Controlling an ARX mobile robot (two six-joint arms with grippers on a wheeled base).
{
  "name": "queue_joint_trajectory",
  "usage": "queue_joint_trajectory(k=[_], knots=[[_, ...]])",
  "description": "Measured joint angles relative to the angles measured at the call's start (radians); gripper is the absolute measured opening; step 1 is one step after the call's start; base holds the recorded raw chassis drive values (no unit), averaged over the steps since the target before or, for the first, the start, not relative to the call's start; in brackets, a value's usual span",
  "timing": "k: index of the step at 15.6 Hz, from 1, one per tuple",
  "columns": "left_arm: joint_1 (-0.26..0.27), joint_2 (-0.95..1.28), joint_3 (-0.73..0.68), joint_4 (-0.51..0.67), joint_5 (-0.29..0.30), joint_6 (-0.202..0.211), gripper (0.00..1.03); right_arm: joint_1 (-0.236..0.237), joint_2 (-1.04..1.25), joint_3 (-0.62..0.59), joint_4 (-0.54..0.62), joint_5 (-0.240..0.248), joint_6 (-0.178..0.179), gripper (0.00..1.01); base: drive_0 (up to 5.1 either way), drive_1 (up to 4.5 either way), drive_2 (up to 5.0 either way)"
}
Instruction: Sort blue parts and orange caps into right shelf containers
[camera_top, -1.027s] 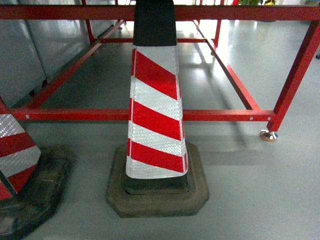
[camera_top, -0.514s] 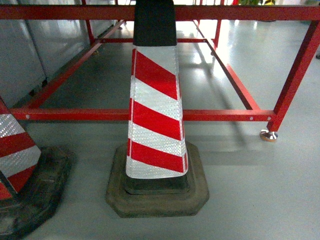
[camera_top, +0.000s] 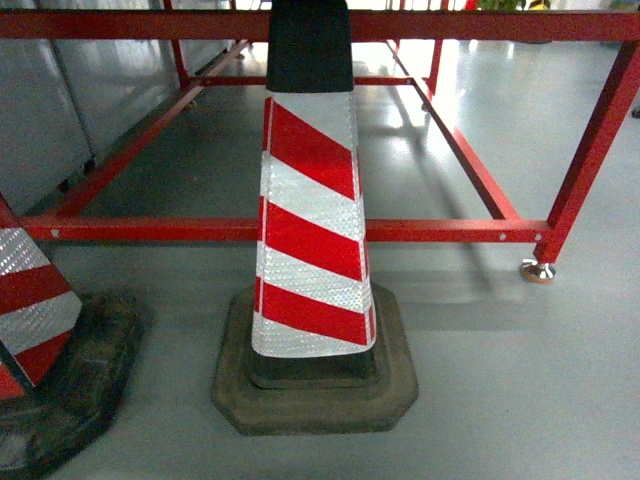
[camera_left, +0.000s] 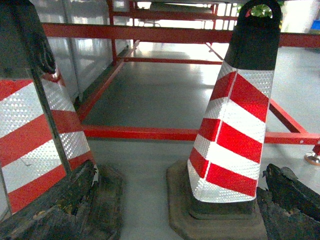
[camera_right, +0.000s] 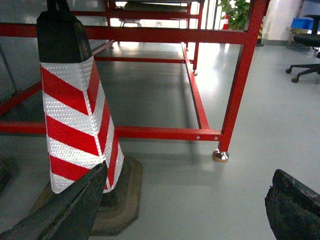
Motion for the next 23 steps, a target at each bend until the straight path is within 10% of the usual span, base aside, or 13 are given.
queue_joint_trajectory(k=[23], knots=[[0.000,0.000,0.000,0.000,0.000,0.000,0.98,0.000,0.000,0.000,0.000,0.000,0.008,0.98,0.0,0.00,0.0]])
